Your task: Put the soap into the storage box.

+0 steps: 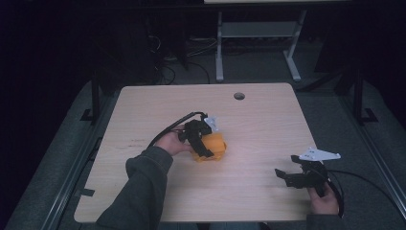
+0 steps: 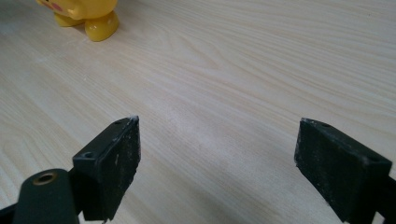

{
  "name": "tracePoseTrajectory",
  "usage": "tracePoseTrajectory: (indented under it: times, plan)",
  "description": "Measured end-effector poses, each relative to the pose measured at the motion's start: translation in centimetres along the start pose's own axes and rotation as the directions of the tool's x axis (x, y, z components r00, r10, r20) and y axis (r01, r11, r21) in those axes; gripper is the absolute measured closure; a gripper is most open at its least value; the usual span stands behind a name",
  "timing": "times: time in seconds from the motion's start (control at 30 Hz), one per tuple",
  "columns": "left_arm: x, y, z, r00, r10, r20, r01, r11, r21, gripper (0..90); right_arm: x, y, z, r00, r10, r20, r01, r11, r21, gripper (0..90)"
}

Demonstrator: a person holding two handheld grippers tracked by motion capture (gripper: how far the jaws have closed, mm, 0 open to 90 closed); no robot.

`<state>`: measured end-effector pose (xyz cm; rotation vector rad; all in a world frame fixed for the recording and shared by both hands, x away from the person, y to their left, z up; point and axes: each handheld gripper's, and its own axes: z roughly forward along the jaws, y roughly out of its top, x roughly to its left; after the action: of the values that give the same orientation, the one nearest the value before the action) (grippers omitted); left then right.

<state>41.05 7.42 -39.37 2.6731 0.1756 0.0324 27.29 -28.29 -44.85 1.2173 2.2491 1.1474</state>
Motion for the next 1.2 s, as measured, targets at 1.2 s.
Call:
tracePoseTrajectory:
  times: [1.2]
  plan:
    - [-0.54, 0.05, -0.44, 0.9997, -0.007, -0.024, 0.006, 0.9998, -0.02, 17.3, 0.05, 0.07, 0.19, 0.9999, -0.008, -0.009, 0.008, 1.0, 0.008, 13.9]
